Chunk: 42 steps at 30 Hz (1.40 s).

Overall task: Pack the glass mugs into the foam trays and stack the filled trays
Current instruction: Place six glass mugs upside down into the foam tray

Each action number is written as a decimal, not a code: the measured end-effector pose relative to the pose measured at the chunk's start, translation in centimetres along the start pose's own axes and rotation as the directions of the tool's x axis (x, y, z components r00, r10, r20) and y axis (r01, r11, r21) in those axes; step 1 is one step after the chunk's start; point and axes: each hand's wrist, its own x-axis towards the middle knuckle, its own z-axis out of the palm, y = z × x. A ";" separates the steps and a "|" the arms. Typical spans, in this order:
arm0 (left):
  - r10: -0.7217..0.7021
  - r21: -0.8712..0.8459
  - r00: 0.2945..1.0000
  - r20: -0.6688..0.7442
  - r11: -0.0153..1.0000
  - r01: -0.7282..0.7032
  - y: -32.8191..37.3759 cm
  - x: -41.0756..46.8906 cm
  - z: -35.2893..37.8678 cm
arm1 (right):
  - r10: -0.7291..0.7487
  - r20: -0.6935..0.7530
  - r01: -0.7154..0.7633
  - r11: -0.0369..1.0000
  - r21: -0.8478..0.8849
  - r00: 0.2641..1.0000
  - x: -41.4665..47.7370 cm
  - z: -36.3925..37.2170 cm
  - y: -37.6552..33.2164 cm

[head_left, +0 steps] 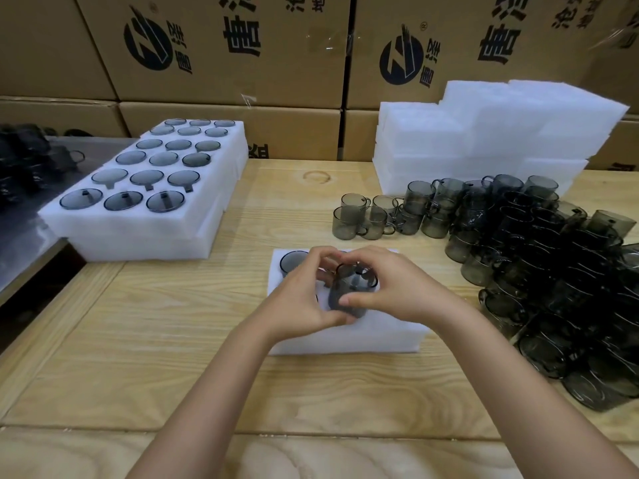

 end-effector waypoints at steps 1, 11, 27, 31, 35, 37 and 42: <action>0.010 -0.011 1.000 0.009 1.000 -0.010 -0.1 -0.2 -0.1 | 0.003 0.001 -0.003 1.000 -0.008 1.000 -0.1 0.2 0.1; -0.049 -0.211 0.997 -0.060 0.977 0.035 0.0 -0.4 -0.7 | 0.020 -0.013 -0.022 0.982 -0.186 1.000 -0.5 2.0 -0.8; 0.129 0.114 0.968 -0.214 0.988 -0.106 3.4 3.8 1.3 | 0.054 -0.201 -0.073 0.994 -0.086 0.978 2.3 2.0 -1.3; 0.005 0.471 0.992 0.123 0.880 -0.063 2.4 4.5 2.0 | 0.135 0.099 -0.047 0.792 -0.608 0.986 3.0 5.1 -0.8; -0.024 0.577 0.987 0.156 0.814 -0.072 0.9 3.5 3.1 | 0.208 0.116 -0.062 0.693 -0.719 0.971 2.5 6.3 0.2; -0.028 0.594 0.988 0.149 0.802 -0.067 0.8 3.8 3.0 | 0.200 0.095 -0.073 0.694 -0.716 0.975 2.6 6.5 0.3; -0.039 0.616 0.989 0.140 0.785 -0.056 0.9 3.9 3.2 | 0.158 0.077 -0.054 0.690 -0.722 0.984 2.5 6.5 0.7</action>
